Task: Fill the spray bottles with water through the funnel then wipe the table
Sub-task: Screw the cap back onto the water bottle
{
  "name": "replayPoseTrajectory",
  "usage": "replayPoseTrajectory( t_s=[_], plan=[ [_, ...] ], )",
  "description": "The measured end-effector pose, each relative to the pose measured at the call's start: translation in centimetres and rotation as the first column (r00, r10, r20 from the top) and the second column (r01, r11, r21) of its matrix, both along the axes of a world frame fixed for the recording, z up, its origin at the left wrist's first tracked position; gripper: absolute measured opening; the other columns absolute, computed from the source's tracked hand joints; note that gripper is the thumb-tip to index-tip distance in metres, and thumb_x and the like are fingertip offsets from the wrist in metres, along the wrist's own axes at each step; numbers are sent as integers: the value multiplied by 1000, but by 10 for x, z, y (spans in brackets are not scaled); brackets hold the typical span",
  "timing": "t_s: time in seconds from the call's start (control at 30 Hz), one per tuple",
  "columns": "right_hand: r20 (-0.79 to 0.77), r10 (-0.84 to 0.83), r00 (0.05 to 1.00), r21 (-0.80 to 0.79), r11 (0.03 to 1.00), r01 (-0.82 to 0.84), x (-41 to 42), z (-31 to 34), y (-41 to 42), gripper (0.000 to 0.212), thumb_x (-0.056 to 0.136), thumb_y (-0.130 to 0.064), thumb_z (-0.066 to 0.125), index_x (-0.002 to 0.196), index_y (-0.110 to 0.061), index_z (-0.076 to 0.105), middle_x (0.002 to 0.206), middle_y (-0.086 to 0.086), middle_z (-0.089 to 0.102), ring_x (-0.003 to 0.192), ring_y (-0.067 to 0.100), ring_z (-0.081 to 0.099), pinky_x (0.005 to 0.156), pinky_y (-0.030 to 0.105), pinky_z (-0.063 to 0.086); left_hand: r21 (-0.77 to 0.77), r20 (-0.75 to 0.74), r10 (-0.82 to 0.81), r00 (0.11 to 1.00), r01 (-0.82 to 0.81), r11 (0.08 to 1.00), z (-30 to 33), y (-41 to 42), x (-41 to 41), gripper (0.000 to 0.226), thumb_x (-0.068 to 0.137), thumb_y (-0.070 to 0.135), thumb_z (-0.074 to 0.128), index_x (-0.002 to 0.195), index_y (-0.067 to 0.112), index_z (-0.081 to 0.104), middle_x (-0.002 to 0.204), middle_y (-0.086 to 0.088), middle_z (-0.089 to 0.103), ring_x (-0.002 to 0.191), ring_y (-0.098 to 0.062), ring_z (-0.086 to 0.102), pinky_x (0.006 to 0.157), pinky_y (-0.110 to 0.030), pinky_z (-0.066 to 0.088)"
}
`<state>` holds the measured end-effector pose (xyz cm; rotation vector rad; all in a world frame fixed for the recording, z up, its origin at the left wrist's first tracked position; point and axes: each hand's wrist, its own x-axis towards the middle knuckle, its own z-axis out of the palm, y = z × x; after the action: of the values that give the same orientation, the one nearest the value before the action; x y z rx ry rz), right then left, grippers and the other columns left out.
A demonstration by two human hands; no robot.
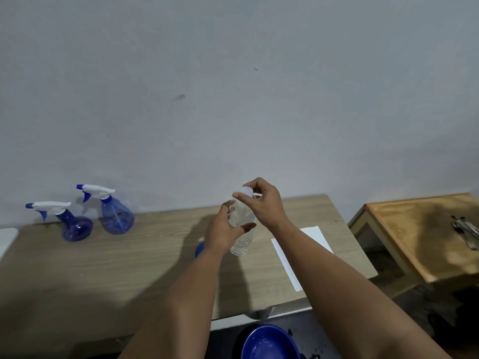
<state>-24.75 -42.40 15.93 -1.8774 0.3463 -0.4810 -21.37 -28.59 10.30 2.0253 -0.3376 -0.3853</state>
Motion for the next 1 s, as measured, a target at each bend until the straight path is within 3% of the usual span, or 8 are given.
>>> replayPoseTrajectory(
  t_s=[0.1, 0.2, 0.27, 0.47, 0.67, 0.8, 0.93, 1.0],
  plan=[
    [19, -6, 1000, -11, 1000, 6, -2, -1, 3, 28, 80, -32, 92, 96, -17, 72, 94, -9, 74, 93, 6, 70, 87, 31, 61, -4, -2, 0, 1000, 0, 1000, 0, 2, 0, 94, 50, 72, 83, 131, 46, 43, 125, 19, 65, 110, -9, 66, 93, -43, 58],
    [19, 28, 999, -4, 1000, -28, -5, -3, 2, 21, 92, -29, 79, 112, -24, 76, 112, -13, 76, 109, 6, 70, 102, 44, 57, -8, -14, 5, 1000, -6, 1000, 0, 5, -1, 96, 51, 72, 83, 134, 46, 42, 132, 19, 61, 115, -10, 63, 96, -43, 56],
    [22, 33, 999, 22, 999, -34, -6, -4, 1, 18, 95, -29, 76, 112, -23, 76, 113, -14, 76, 111, 8, 70, 105, 50, 54, -6, -11, 4, 1000, -5, 1000, -1, 5, 0, 97, 51, 74, 82, 134, 45, 42, 133, 19, 60, 116, -11, 63, 97, -44, 55],
    [52, 3, 999, 47, 999, -5, -6, -6, 8, 24, 89, -35, 85, 96, -20, 67, 94, -16, 72, 103, 5, 70, 102, 46, 56, 3, -3, 4, 1000, -4, 1000, -2, 6, 1, 101, 51, 75, 83, 138, 42, 41, 137, 15, 61, 120, -11, 63, 99, -43, 55],
    [52, 45, 998, -26, 999, -44, -8, -11, 7, 24, 95, -27, 77, 118, -28, 71, 121, -12, 72, 119, 8, 66, 109, 47, 52, -8, -8, -5, 1000, 5, 1000, -3, 6, 3, 101, 52, 73, 83, 139, 42, 42, 137, 16, 61, 118, -10, 62, 99, -42, 55],
    [31, 35, 999, -20, 999, -35, -7, -9, 5, 19, 93, -26, 79, 111, -26, 73, 116, -11, 73, 113, 7, 67, 106, 47, 53, -25, -2, 4, 1000, -4, 1000, -7, 5, 3, 98, 52, 75, 83, 136, 44, 43, 133, 19, 62, 116, -9, 64, 97, -42, 56],
    [7, 19, 1000, -25, 1000, -18, -6, -11, 2, 31, 86, -36, 86, 112, -27, 73, 114, -13, 73, 114, 8, 68, 102, 45, 57, -18, -2, -32, 999, 32, 999, -4, 6, 4, 98, 51, 72, 85, 136, 46, 42, 128, 23, 62, 118, -6, 63, 99, -41, 55],
    [-38, 28, 999, -78, 996, -31, -9, -20, 3, 51, 80, -42, 89, 125, -32, 67, 122, -16, 70, 119, 3, 64, 99, 33, 55, -12, -3, -59, 998, 59, 998, -6, 14, 6, 99, 49, 70, 87, 135, 50, 43, 128, 27, 62, 118, -3, 62, 100, -40, 54]
  ],
)
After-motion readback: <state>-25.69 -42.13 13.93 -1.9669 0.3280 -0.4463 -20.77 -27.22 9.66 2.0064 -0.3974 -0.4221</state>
